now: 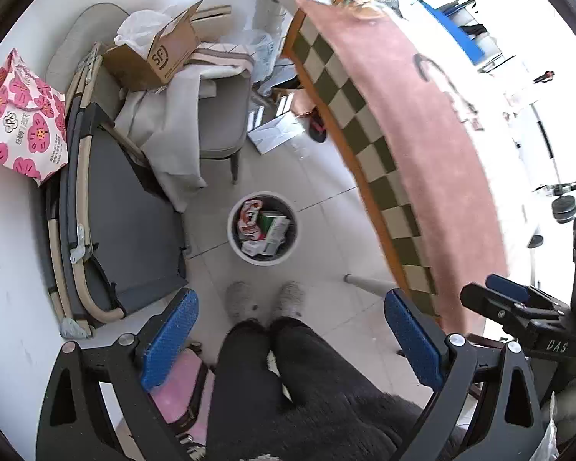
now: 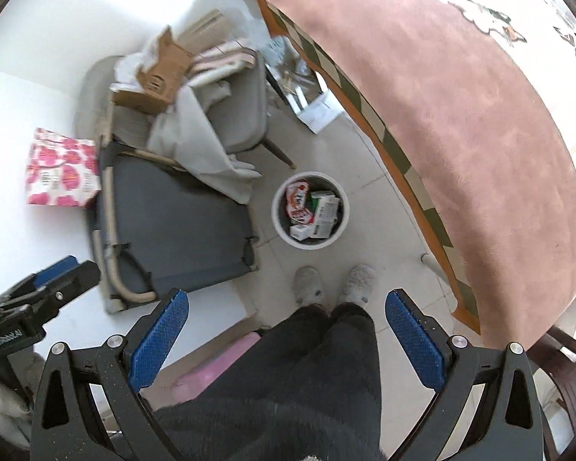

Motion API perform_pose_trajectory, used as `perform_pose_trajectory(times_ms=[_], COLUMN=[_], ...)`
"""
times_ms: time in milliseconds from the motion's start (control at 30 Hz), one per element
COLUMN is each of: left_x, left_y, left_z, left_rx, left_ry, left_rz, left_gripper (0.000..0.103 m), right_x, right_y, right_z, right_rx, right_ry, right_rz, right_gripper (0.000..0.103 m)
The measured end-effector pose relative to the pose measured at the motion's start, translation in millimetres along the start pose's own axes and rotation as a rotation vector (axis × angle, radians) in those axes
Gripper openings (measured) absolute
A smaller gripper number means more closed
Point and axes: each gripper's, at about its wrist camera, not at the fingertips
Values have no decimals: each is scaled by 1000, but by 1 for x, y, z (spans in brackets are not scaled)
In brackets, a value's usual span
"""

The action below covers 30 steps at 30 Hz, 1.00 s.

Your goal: Collect trash

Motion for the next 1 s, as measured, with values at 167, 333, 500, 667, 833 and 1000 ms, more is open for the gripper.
perform_pose_trajectory(times_ms=[167, 333, 500, 667, 833, 1000], left_x=[6, 9, 11, 15, 17, 21], left_y=[-31, -55, -72, -90, -101, -108], left_z=[-13, -22, -26, -29, -30, -32], left_rx=[18, 47, 84, 119, 134, 142], left_ry=[-3, -13, -18, -15, -4, 10], left_rz=[-64, -119, -145, -167, -182, -191], left_gripper=[99, 99, 99, 100, 100, 100], right_x=[-11, -18, -24, -33, -43, -46], right_y=[-44, -70, -85, -94, -105, -113], right_z=[-6, -13, -16, -17, -19, -21], right_rx=[32, 36, 36, 39, 43, 53], right_ry=[-30, -51, -74, -99, -125, -126], right_rz=[64, 111, 131, 138, 148, 157], right_gripper=[103, 103, 103, 103, 103, 103])
Point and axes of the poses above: each gripper's, at about its wrist camera, not at the fingertips, and y roughly the way its jaws point, x to its right, z to its top, and after that the axes turned 5 degrees about -y, right-handed
